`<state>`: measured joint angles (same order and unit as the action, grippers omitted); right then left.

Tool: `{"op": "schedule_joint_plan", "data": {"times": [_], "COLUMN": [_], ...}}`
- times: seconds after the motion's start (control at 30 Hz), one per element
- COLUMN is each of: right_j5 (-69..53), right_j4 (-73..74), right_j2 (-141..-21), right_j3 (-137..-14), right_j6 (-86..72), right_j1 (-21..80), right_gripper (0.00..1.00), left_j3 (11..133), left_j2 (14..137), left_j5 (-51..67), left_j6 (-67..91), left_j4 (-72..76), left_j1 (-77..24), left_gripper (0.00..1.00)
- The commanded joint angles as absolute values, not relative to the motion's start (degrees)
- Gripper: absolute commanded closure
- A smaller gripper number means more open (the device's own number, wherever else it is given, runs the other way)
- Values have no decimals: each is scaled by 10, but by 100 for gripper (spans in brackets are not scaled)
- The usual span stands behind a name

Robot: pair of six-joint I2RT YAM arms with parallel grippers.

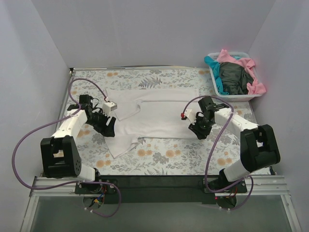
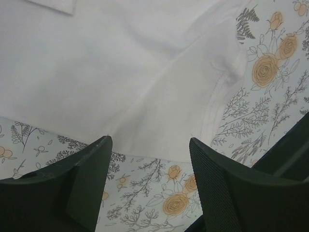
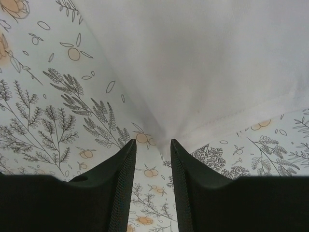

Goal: Fold and stack the t-shirts
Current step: Fold the tshirt

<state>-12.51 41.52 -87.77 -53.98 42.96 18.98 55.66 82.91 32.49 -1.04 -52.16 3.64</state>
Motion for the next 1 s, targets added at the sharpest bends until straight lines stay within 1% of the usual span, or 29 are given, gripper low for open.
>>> {"op": "schedule_joint_plan", "data": {"times": [0.0,0.2,0.33,0.4,0.63,0.67,0.73,0.8,0.83,0.87,0.9,0.93,0.97], "right_j5": [-87,-77,-74,-66,-46,-42,-38,-31,-29,-23,-20,-19,-18], "right_j4": [375,365,358,348,313,309,302,294,293,291,287,287,287], "right_j2": [-846,-837,-830,-828,-843,-844,-847,-853,-853,-855,-857,-858,-858], "right_j3": [-524,-490,-475,-459,-439,-438,-435,-434,-432,-432,-432,-433,-434], "right_j6": [455,475,479,483,475,474,470,469,469,468,468,468,468], "right_j1": [193,195,199,199,200,199,200,200,200,200,200,200,200], "right_gripper": [65,64,65,65,81,82,86,91,97,99,99,99,99], "left_j3": [544,537,527,519,454,440,427,407,402,397,389,387,381], "left_j2": [799,803,801,797,791,793,794,795,796,796,796,795,790], "left_j5": [320,310,299,289,230,222,208,189,185,181,180,178,176], "left_j6": [-47,-61,-75,-83,-90,-87,-88,-91,-91,-92,-93,-95,-99], "left_j4": [-530,-519,-513,-505,-431,-409,-386,-354,-347,-341,-342,-342,-343], "left_j1": [40,39,38,33,8,-15,-23,-34,-39,-44,-47,-49,-53], "left_gripper": [39,39,41,44,46,46,47,48,50,52,54,60,63]}}
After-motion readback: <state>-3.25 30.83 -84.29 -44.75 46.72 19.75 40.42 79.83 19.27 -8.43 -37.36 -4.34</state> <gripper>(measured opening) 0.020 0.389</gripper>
